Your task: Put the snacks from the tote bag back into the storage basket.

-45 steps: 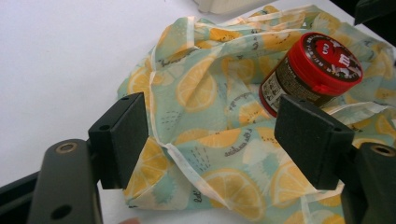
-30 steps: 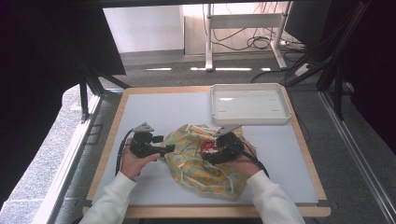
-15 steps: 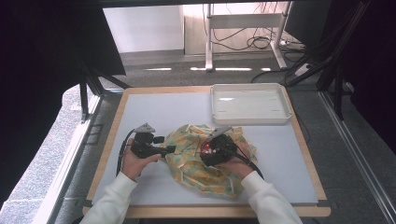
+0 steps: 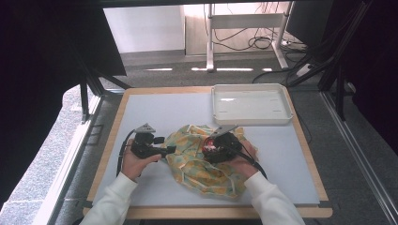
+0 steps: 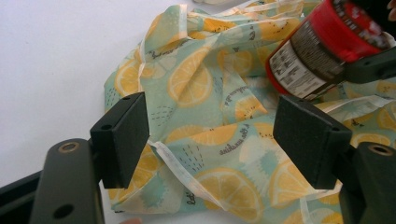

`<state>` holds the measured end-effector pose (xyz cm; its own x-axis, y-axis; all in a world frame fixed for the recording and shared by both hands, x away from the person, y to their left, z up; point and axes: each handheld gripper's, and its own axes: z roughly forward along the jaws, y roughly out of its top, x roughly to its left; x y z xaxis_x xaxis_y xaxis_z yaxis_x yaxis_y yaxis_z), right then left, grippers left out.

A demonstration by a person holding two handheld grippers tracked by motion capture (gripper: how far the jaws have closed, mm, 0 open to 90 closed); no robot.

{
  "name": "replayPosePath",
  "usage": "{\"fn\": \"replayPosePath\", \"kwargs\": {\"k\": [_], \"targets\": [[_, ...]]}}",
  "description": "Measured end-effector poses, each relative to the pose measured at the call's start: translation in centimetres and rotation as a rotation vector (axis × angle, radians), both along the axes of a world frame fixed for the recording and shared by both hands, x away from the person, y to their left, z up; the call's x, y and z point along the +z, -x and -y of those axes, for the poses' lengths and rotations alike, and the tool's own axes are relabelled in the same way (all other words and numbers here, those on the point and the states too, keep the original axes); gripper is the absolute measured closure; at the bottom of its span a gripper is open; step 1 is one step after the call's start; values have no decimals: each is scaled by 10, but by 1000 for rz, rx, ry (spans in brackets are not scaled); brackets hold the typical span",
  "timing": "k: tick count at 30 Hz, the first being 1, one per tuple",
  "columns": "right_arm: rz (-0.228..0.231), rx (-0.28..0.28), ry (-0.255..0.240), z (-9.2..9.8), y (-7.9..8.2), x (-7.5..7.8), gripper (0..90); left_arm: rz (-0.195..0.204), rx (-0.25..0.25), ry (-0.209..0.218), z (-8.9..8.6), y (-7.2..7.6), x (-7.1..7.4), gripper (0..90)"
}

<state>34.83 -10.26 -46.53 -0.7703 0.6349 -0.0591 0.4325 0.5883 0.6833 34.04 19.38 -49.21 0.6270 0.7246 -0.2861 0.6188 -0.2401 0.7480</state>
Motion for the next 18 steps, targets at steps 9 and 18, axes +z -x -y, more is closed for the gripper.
{"fn": "replayPosePath", "kwargs": {"k": [9, 18], "targets": [[9, 11, -51, 9, 2, 14, 254, -5, 0, -4, 0, -1, -1, 267], [31, 16, -97, 16, 5, 28, 254, -14, 1, -6, 1, -1, -2, 267]]}}
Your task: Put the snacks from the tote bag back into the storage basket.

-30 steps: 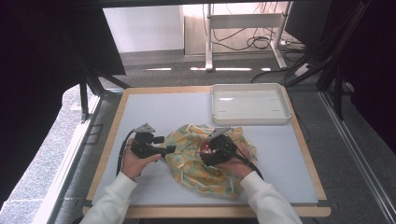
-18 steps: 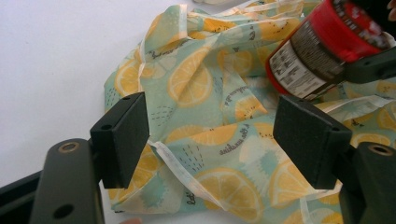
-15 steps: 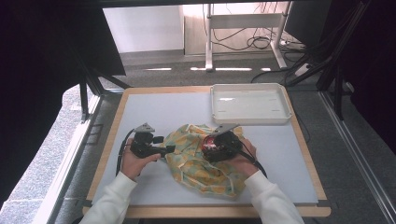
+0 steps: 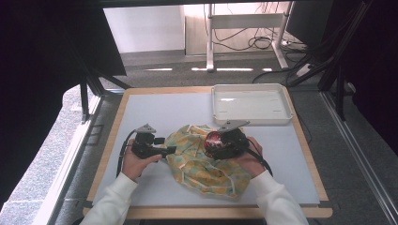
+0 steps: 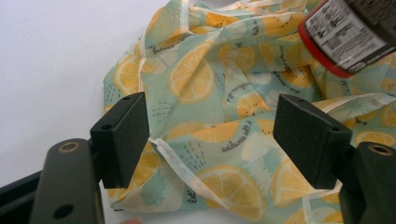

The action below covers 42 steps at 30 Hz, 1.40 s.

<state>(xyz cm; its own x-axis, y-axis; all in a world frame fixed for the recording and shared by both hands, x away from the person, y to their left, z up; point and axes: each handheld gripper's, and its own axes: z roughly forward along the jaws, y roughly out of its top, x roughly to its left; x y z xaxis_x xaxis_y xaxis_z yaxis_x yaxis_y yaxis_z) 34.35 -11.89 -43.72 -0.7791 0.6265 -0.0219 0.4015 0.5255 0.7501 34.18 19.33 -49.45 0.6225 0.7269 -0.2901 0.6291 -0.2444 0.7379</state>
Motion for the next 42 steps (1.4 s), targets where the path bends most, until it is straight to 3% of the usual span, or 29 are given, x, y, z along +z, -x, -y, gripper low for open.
{"fn": "replayPosePath", "kwargs": {"k": [23, 42], "targets": [[26, -6, -44, 9, -5, 15, 255, -4, 8, -1, 1, -1, -2, 268], [16, -40, -83, 23, -12, 24, 255, 0, 7, 1, 1, 0, 0, 268]]}}
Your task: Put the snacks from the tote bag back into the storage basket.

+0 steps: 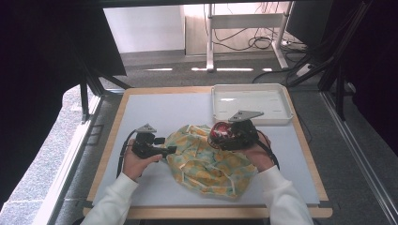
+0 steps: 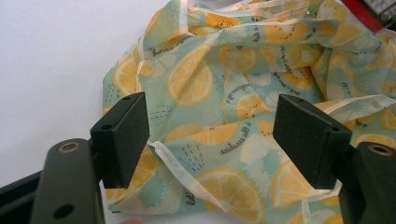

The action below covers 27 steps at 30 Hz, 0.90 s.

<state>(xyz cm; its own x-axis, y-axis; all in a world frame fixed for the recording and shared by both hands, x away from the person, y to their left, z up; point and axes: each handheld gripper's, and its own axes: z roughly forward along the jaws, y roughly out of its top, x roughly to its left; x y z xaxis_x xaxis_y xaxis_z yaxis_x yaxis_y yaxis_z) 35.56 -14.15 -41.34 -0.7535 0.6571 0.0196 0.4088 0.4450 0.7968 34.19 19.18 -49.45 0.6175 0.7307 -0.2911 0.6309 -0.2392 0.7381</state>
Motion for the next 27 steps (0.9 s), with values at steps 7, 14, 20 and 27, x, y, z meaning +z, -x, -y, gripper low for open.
{"fn": "replayPosePath", "kwargs": {"k": [7, 14, 20, 27], "targets": [[-8, -40, -18, 6, -9, 4, 255, -3, -15, 1, 0, 0, -1, 268], [7, -57, -17, 9, -17, 13, 255, 19, -11, 1, 1, 2, 1, 275], [9, -62, -13, 11, -24, 20, 255, 15, -15, -4, 2, 2, 0, 274], [-11, -89, -16, 15, -35, 21, 255, 18, -15, -1, 2, 1, 1, 274]]}}
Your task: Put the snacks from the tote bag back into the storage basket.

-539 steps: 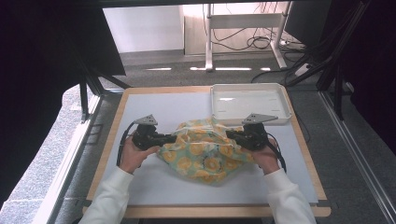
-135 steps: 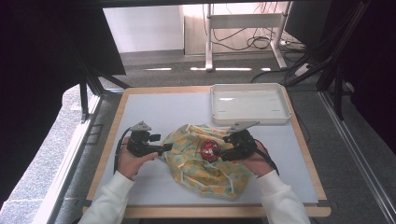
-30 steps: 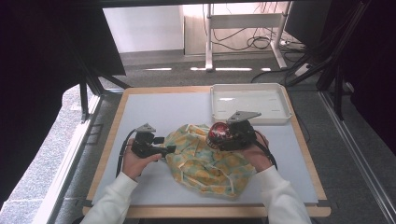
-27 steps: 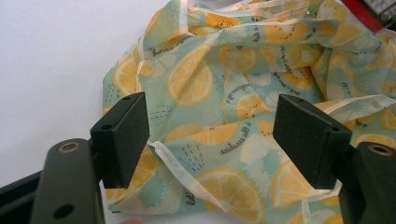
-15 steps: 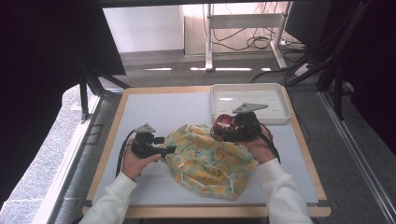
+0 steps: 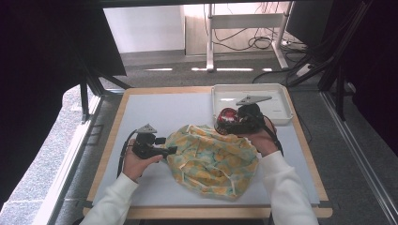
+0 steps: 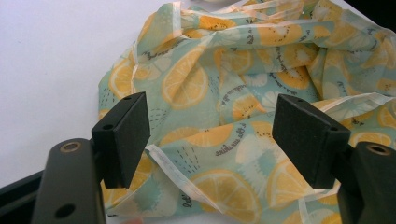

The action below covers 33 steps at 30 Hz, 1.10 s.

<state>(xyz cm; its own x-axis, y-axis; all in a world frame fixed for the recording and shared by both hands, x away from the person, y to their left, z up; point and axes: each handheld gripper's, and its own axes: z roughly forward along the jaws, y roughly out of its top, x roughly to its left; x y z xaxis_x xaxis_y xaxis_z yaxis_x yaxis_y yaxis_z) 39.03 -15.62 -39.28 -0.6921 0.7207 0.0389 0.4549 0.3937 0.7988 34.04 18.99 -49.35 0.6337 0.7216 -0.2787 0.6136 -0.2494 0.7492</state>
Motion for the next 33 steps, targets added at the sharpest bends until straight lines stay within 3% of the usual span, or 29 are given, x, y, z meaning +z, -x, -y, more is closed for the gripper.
{"fn": "replayPosePath", "kwargs": {"k": [15, 19, 24, 33], "targets": [[10, -21, 14, -9, -20, 3, 255, -9, -6, 0, 0, -1, -1, 274], [6, -31, 17, -9, -28, 3, 255, -23, -19, 29, 0, -1, 0, 274], [9, -43, 13, -9, -37, 5, 255, -21, -16, -3, 2, -1, -2, 274], [3, -70, 17, -6, -49, 7, 255, -13, -15, -9, 1, -1, -2, 283]]}}
